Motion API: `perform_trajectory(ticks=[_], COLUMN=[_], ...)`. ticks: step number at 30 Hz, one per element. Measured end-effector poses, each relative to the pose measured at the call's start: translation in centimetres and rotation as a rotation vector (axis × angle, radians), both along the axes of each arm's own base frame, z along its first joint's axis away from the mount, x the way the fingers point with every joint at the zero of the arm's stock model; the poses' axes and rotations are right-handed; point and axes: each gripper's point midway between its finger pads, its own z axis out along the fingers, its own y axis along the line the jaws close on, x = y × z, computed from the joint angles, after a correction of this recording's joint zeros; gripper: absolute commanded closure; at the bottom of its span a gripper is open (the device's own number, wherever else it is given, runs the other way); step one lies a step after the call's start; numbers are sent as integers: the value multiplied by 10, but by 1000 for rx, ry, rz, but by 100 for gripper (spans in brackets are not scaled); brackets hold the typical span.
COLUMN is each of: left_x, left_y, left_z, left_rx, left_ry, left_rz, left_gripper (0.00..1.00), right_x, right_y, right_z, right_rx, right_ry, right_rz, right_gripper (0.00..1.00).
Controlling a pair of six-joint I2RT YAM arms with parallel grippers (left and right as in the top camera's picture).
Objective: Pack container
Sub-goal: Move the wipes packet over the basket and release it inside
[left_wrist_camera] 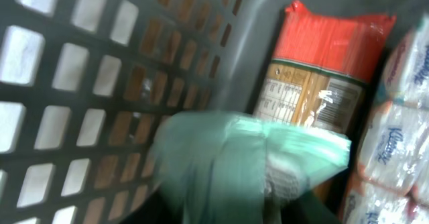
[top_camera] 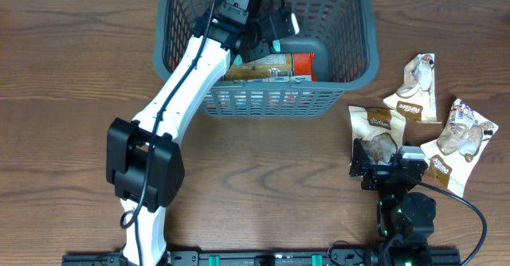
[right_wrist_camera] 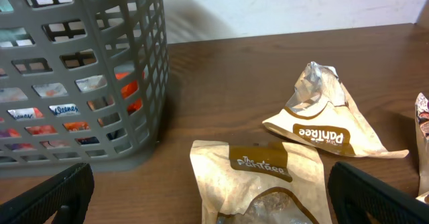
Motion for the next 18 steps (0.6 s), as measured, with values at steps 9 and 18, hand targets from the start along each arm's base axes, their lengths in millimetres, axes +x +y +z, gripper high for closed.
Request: perform_trajectory(ticks=[9, 18], left_x=[2, -29], left_y=[6, 41], left_z=[3, 143], left_rx=[-29, -193], left_ry=[20, -176], left_rz=[78, 209], left_gripper=[1, 2], right_x=[0, 0], right_y=[0, 0], right_z=[0, 0], right_rx=[0, 86], right_ry=[0, -2], right_rz=[0, -18], right_gripper=[1, 1])
